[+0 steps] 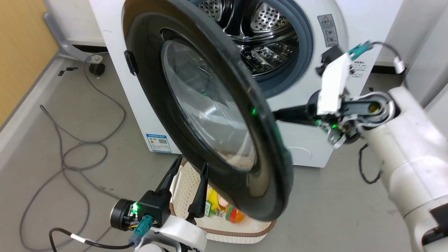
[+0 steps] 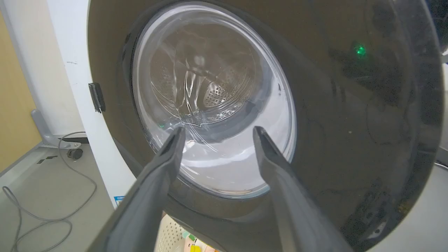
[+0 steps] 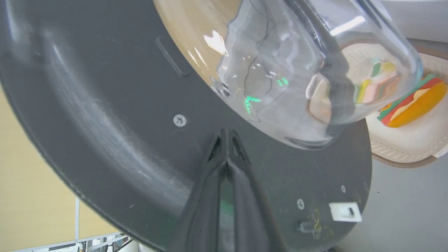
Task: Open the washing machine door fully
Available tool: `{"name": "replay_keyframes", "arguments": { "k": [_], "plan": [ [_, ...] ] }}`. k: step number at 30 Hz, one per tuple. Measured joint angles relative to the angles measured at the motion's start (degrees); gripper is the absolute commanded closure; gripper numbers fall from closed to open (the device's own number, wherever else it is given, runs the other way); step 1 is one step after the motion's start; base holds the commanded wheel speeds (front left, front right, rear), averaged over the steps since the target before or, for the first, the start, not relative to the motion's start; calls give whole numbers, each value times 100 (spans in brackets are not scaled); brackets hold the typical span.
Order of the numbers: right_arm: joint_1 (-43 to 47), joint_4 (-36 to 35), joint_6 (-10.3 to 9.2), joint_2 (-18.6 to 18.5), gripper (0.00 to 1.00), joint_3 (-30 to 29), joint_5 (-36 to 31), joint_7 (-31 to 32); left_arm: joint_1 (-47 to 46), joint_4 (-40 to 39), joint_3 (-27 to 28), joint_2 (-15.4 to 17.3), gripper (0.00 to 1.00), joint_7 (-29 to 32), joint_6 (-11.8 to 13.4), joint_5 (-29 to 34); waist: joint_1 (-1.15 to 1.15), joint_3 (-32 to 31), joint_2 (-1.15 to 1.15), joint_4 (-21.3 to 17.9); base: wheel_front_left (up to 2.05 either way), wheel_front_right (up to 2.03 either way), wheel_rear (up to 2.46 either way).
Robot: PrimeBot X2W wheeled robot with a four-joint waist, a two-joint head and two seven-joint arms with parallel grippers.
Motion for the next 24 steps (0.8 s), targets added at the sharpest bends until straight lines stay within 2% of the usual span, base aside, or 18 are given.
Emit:
{"name": "replay_keyframes", "arguments": {
  "k": [17, 24],
  "plan": [
    [749, -715, 0, 394, 100, 94, 200, 255, 122, 102, 71, 1, 0, 0, -2, 49, 0, -127, 0, 0, 0, 0, 0],
    [1170, -1098, 0, 393, 100, -363, 419, -458, 125, 107, 100, 0, 0, 0, 0, 49, 0, -163, 0, -37, 0, 0, 0]
  ]
}}
